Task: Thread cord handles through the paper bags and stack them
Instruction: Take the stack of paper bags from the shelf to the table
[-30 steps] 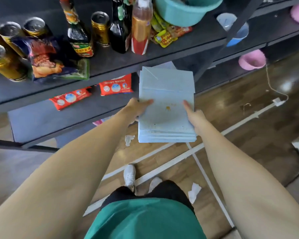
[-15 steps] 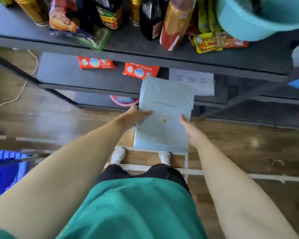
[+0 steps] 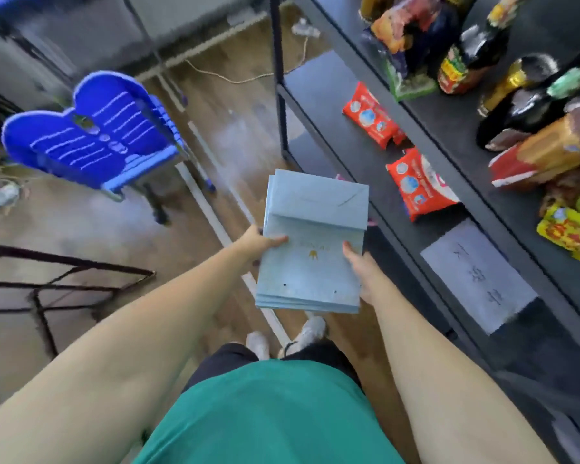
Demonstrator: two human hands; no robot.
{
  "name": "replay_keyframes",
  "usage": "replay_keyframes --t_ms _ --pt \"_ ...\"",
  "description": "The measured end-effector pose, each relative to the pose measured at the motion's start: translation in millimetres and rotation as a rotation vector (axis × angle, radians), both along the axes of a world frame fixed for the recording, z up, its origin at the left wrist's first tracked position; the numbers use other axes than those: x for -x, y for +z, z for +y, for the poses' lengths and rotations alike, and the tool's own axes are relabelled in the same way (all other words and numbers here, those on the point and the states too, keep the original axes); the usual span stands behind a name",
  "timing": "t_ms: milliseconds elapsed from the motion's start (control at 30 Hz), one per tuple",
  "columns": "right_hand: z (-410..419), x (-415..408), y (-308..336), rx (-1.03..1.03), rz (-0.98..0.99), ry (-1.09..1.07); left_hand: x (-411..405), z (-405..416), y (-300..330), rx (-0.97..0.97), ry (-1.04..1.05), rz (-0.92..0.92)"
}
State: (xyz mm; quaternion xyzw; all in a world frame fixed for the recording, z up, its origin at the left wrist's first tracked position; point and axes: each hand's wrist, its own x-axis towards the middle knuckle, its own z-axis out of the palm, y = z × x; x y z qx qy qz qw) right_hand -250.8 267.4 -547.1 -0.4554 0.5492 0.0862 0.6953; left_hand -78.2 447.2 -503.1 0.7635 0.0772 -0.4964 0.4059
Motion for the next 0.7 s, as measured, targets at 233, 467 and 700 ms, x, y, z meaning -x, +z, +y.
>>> replay_keyframes --t_ms 233,467,700 --pt "79 -84 31 0.011 -0.103 0.221 -15 120 -17 0.149 0.526 0.043" --pt "144 -128 41 0.136 -0.091 0.498 -6 190 -1 0.156 0.757 -0.019" --pt "127 -177 -13 0.099 -0.089 0.556 -40 200 5 0.154 0.807 -0.094"
